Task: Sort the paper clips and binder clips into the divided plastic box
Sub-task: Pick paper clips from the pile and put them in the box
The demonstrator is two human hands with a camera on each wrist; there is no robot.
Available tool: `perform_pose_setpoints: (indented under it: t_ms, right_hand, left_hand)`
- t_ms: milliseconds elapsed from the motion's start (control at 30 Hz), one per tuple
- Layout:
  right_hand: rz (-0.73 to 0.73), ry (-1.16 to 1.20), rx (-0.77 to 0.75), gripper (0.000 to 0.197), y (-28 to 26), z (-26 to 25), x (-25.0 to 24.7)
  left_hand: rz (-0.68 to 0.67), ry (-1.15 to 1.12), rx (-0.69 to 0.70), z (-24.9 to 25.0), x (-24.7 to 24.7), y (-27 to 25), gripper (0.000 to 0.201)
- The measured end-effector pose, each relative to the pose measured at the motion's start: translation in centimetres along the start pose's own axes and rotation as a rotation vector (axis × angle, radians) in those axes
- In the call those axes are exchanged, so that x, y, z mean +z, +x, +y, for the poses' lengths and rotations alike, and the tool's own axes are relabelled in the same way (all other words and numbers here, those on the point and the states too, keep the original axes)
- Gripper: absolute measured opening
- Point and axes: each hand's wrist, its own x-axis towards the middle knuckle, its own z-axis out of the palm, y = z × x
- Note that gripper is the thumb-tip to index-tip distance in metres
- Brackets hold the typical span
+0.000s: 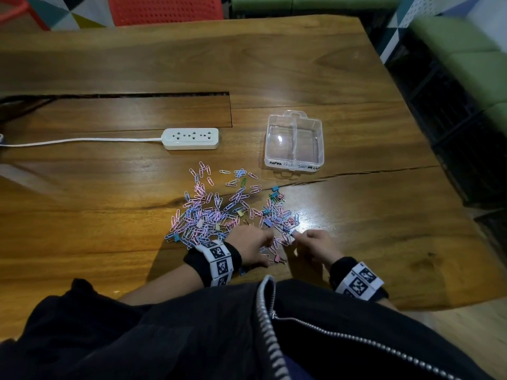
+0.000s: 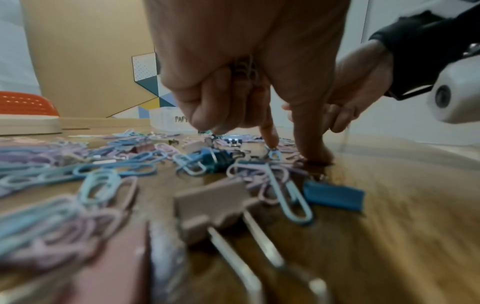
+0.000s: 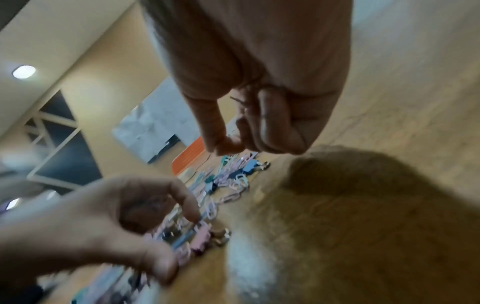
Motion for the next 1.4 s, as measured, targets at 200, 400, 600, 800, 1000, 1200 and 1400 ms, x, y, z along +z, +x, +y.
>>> perform_pose_setpoints:
  t_ms: [200, 400, 600, 800, 1000, 1200, 1400]
  right_hand:
    - [0.161, -0.538, -0.183, 0.027, 0.6, 0.4, 1.7]
    - [0.129, -0.529, -0.219, 0.021, 1.3, 0.0, 2.7]
    - [0.047, -0.611, -0.278, 0.026, 1.5, -0.1, 3.0]
    - [-0.057, -0.371, -0.226, 0.02, 0.9, -1.0, 1.9]
    - [-0.181, 0.109, -0.23, 0.023, 1.9, -5.5, -1.3]
    - [-0.074, 0.241, -0.165, 0.02, 6.2, -12.2, -3.9]
    - [0.037, 0.365, -0.138, 0.014, 10.0, -18.2, -3.2]
  left_hand:
    - [0.036, 0.072, -0.024, 0.1, 0.0, -0.1, 0.025]
    - [0.026, -0.142, -0.13, -0.3, -0.7, -0.2, 0.027]
    - [0.001, -1.099, -0.372, -1.9, -3.5, 0.4, 0.029]
    - [-0.07, -1.88, -0.337, -3.2, -4.6, 0.7, 0.021]
    - [-0.005, -1.931, -0.364, -2.2, -7.8, 4.0, 0.027]
    - [0.118, -1.962, -0.545, -1.6, -13.5, 9.4, 0.023]
    - [0.128, -2.079, -0.518, -0.7, -16.2, 12.7, 0.028]
